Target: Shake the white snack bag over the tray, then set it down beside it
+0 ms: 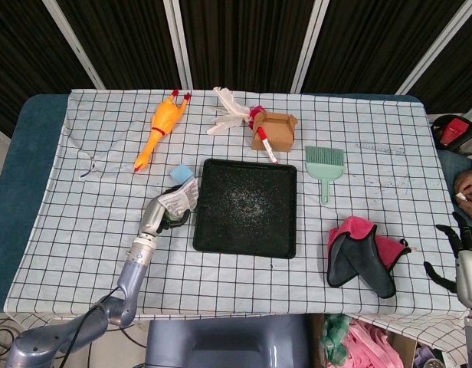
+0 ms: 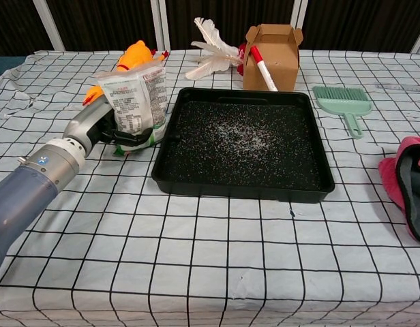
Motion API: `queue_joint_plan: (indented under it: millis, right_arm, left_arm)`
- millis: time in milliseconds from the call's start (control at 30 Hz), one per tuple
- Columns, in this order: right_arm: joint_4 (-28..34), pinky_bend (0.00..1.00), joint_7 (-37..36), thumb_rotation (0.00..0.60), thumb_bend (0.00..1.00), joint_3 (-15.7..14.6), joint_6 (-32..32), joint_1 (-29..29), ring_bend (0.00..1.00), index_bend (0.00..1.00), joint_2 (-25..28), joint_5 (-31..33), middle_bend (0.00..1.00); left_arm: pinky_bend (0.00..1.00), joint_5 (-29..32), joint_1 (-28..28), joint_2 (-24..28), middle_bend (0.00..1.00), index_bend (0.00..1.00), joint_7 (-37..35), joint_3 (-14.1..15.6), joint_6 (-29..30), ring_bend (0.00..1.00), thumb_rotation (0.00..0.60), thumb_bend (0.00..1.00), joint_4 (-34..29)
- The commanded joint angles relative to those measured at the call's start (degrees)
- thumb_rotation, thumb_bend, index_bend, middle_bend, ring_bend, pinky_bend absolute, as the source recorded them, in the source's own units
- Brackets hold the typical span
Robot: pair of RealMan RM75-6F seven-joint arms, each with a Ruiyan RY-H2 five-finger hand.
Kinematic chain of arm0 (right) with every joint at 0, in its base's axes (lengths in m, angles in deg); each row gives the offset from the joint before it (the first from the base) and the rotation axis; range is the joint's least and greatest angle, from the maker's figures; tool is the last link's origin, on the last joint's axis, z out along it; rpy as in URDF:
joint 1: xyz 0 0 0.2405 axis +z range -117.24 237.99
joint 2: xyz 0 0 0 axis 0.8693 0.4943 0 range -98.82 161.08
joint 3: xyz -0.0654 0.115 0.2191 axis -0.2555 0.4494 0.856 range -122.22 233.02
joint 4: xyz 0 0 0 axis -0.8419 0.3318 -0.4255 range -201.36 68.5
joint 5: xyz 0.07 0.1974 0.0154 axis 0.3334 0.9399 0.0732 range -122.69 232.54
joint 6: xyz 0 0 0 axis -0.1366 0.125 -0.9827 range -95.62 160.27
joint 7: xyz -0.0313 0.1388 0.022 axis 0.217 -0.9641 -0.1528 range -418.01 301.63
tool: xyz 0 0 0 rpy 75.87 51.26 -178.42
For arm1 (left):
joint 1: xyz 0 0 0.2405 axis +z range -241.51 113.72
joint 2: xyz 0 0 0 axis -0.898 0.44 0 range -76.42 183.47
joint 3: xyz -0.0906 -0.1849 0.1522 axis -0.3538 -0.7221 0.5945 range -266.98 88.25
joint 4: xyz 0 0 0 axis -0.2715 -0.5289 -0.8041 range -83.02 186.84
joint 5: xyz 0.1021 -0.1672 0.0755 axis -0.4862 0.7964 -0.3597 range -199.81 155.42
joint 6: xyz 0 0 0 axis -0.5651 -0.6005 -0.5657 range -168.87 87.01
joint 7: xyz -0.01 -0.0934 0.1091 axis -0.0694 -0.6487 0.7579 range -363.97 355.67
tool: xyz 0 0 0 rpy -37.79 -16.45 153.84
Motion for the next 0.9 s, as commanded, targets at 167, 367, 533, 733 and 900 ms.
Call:
queue_joint_plan:
  millis: [167,367,533,733,900]
  right_arm:
    - [0.1,0.28,-0.2,0.600,0.18,0.1,-0.1,-0.1,0.14,0.24,0.1,0.0,0.05]
    - [0.1,0.28,-0.3,0.600,0.18,0.0,0.1,0.0,0.14,0.24,0.1,0.0,0.05]
    - [0.2,0.28,-0.4,0.600,0.18,0.0,0.1,-0.1,0.14,0.24,0.2,0.1,0.05]
    - [0.4,0.28,-0.3,0.600,0.18,0.0,0.0,-0.1,0.14,0.24,0.2,0.1,0.05]
    - [0.4,0.28,-0.6,0.600,0.18,0.0,0.0,-0.2,0.14,0.24,0.4,0.3,0.05]
  left_arm:
    - [0.43,0.1,0.1,0.1,0.36,0.30,0.3,-0.1,0.2,0.24,0.600,0.54,-0.4]
    - [0.47,-1.0,0.4,0.6,0.38,0.33,-0.8,-0.1,2.9,0.31,0.600,0.62,-1.7]
    - [0.47,-2.4,0.5,1.4,0.39,0.33,-0.1,0.2,5.4,0.31,0.600,0.63,-2.6]
    - [0.47,-3.4,0.3,4.6,0.40,0.34,2.5,0.0,7.0,0.31,0.600,0.63,-8.0]
    - [0.47,-2.9,-1.0,8.3,0.43,0.37,7.8,-2.6,7.5,0.34,0.600,0.70,-15.6]
